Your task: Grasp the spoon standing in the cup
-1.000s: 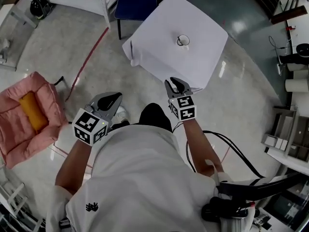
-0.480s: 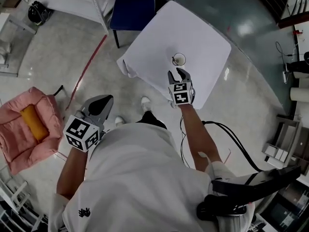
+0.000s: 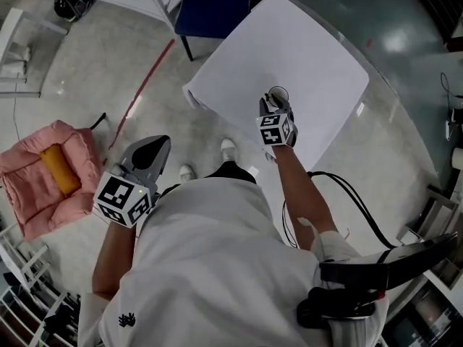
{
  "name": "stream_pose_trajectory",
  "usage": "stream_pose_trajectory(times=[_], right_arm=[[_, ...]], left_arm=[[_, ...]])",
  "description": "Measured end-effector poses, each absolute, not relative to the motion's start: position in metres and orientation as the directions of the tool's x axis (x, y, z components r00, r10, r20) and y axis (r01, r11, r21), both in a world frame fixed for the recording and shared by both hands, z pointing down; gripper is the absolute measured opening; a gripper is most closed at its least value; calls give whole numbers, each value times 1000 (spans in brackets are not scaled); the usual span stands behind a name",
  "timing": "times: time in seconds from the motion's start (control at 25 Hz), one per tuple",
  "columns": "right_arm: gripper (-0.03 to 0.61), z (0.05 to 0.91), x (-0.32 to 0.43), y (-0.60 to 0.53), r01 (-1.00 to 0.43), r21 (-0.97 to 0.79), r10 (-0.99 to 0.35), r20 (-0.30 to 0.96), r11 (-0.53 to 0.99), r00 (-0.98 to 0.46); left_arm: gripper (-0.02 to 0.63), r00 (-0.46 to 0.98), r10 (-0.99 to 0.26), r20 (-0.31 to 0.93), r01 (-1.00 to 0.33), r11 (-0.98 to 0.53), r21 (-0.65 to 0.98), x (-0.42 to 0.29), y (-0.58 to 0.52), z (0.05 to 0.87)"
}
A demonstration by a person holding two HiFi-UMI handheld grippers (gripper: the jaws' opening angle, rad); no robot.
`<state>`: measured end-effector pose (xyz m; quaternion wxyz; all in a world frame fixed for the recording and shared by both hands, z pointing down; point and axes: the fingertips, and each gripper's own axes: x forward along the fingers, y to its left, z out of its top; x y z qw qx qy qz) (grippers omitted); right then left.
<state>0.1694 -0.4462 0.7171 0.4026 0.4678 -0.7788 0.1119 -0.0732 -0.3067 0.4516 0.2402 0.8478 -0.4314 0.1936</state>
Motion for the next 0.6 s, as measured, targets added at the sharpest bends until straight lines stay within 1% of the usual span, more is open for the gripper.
stream_pose_trajectory(times=[0.08, 0.16, 0.6], right_arm=[[118, 720, 169, -450, -813, 210, -641, 729, 542, -239], [59, 720, 168, -454, -805, 230, -650, 722, 548, -236], [49, 707, 166, -448, -784, 264, -662, 711, 562, -235]], left_arm=[[12, 542, -645, 538, -833, -500, 238, -73, -311, 453], [12, 534, -652, 538, -838, -492, 236, -74, -314, 455], [12, 537, -670, 513, -836, -505, 216, -83, -312, 450]])
